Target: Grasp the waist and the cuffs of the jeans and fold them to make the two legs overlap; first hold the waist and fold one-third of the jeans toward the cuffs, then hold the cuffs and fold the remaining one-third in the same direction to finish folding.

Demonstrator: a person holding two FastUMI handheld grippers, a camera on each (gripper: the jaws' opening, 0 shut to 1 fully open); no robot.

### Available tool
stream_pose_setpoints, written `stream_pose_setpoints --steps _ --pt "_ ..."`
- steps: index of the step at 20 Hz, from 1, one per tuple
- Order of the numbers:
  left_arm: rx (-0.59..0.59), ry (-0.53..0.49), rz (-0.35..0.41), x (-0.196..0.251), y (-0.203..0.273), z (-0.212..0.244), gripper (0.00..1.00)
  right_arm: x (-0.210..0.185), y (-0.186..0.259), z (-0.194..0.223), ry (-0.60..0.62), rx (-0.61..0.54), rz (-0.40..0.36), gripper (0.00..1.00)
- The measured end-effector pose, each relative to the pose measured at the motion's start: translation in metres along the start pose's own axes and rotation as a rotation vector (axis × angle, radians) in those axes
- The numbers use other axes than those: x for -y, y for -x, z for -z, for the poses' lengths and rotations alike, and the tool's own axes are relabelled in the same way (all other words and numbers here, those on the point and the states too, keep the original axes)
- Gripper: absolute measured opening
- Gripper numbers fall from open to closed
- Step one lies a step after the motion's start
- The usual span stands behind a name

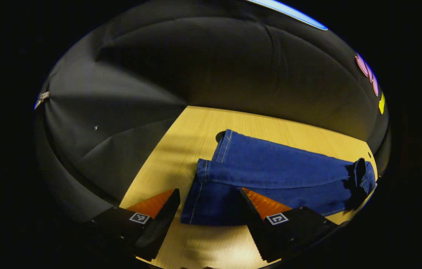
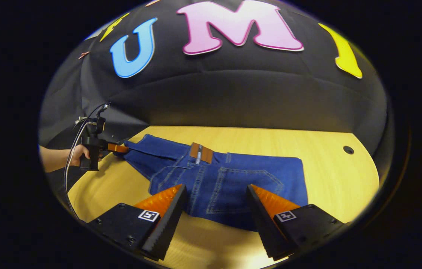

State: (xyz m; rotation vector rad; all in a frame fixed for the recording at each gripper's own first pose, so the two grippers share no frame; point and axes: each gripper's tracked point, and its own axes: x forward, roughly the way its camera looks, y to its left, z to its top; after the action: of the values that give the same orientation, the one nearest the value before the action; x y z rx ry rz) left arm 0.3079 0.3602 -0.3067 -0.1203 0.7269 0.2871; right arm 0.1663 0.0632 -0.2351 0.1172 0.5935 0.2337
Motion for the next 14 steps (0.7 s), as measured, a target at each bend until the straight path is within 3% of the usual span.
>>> stream_pose_setpoints --steps 1,2,3,8,10,13,14 --pt "-0.004 -0.008 -0.008 -0.001 0.003 0.0 0.97 0.007 0.003 0.001 -0.016 -0.001 0.011 0.96" --pt "-0.003 -0.017 0.002 0.0 -0.001 -0.001 0.94 0.013 0.006 0.002 -0.027 0.001 0.022 0.96" --pt "-0.011 -0.021 0.003 0.003 0.002 0.001 0.99 0.02 0.01 0.005 -0.031 0.0 0.033 0.96" --pt "-0.027 -0.04 0.02 0.015 0.004 0.005 0.95 0.033 0.016 0.026 -0.058 -0.043 0.053 0.96" --pt "-0.016 -0.068 0.03 0.02 -0.005 0.006 0.62 0.031 0.02 0.027 -0.08 -0.042 0.05 0.96" --pt "-0.019 -0.073 0.033 0.028 -0.006 0.007 0.27 0.036 0.023 0.027 -0.079 -0.032 0.063 0.96" --pt "-0.019 -0.068 0.043 0.029 -0.004 0.006 0.24 0.037 0.023 0.026 -0.08 -0.032 0.061 0.96"
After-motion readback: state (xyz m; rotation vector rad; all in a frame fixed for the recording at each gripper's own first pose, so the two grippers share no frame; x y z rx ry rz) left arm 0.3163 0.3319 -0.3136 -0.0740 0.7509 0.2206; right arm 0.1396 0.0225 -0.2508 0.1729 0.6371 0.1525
